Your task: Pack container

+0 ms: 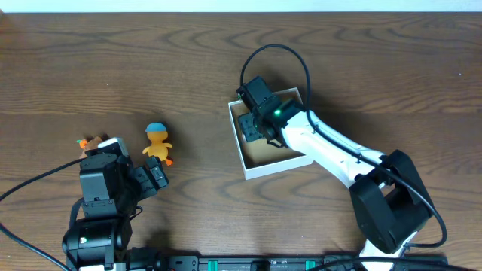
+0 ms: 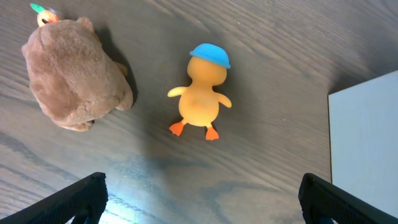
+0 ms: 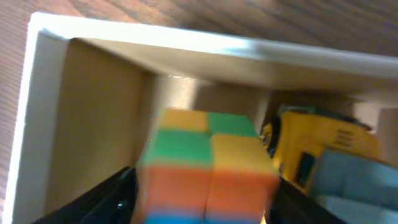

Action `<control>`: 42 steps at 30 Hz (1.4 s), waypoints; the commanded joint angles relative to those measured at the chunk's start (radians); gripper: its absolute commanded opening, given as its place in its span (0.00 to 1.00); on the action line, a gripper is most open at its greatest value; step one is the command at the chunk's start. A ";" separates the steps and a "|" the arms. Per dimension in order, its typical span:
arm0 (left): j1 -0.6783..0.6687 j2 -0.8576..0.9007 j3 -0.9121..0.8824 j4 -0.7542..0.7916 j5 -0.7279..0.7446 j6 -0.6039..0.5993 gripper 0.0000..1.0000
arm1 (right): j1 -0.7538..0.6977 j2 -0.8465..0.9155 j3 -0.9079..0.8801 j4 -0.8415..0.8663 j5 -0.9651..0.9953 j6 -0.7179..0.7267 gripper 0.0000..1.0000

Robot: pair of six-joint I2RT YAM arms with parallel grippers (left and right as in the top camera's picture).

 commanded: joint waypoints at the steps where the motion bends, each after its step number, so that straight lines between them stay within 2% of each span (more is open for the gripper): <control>1: 0.005 0.004 0.023 0.001 0.009 -0.005 0.98 | -0.010 0.006 -0.001 0.001 0.011 0.010 0.68; 4: 0.005 0.004 0.023 0.001 0.009 -0.005 0.98 | -0.010 0.006 0.000 0.004 0.011 0.010 0.75; 11: 0.005 0.004 0.023 0.001 0.009 -0.005 0.98 | -0.010 -0.005 0.003 0.007 0.011 0.010 0.73; 16: 0.005 0.004 0.023 0.001 0.009 -0.005 0.98 | -0.025 -0.085 0.045 -0.031 0.014 0.003 0.75; 20: 0.005 0.004 0.023 0.001 0.009 -0.005 0.98 | -0.093 -0.182 0.078 -0.117 0.075 0.048 0.75; 24: 0.005 0.004 0.023 0.001 0.009 -0.005 0.98 | -0.223 -0.263 0.078 -0.221 0.090 0.122 0.75; 28: 0.005 0.004 0.023 0.001 0.009 -0.005 0.98 | -0.357 -0.283 0.078 -0.362 0.090 0.146 0.67; 29: 0.005 0.004 0.023 0.001 0.009 -0.005 0.98 | -0.393 -0.280 0.076 -0.412 0.085 0.145 0.56; 31: 0.005 0.004 0.023 0.001 0.009 -0.005 0.98 | -0.437 -0.273 0.061 -0.485 0.076 0.145 0.43; 35: 0.005 0.004 0.023 0.001 0.009 -0.005 0.98 | -0.472 -0.268 -0.018 -0.529 0.041 0.098 0.41; 42: 0.005 0.004 0.023 0.001 0.009 -0.005 0.98 | -0.441 -0.268 -0.197 -0.423 -0.080 0.035 0.45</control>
